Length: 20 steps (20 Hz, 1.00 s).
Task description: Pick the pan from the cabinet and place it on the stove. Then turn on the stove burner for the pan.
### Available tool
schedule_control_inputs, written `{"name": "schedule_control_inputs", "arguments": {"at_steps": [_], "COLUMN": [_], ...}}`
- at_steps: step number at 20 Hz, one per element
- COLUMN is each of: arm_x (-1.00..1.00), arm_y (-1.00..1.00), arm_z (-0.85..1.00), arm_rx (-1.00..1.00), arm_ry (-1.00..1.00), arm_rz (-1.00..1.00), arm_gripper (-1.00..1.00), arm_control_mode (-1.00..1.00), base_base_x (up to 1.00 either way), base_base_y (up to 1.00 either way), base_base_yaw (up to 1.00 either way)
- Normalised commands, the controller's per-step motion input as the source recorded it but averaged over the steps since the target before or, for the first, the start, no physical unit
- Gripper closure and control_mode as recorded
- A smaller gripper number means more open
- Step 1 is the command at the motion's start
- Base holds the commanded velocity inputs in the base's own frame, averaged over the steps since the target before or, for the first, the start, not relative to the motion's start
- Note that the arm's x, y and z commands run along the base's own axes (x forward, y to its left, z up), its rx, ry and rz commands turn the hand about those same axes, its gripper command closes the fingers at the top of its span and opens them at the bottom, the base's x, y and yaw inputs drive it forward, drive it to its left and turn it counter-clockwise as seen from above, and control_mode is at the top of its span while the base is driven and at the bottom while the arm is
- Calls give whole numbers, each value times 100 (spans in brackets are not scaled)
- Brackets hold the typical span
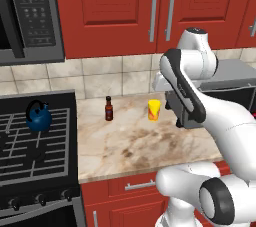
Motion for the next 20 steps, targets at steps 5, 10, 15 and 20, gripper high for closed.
{"name": "schedule_control_inputs", "arguments": {"at_steps": [5, 10, 15, 20], "arm_x": [-21, -56, -66, -25], "arm_y": [0, 3, 0, -1], "arm_z": [0, -1, 10, 41], "arm_rx": [0, 0, 0, 0], "arm_ry": [-1, -30, -42, -40], "arm_rz": [-1, -2, 0, -1], "arm_gripper": [-100, -100, -100, -100], "arm_control_mode": [-100, -100, -100, -100], "base_base_x": [0, 0, 0, 0], "base_base_y": [0, 0, 0, 0], "base_base_yaw": [0, 0, 0, 0]}}
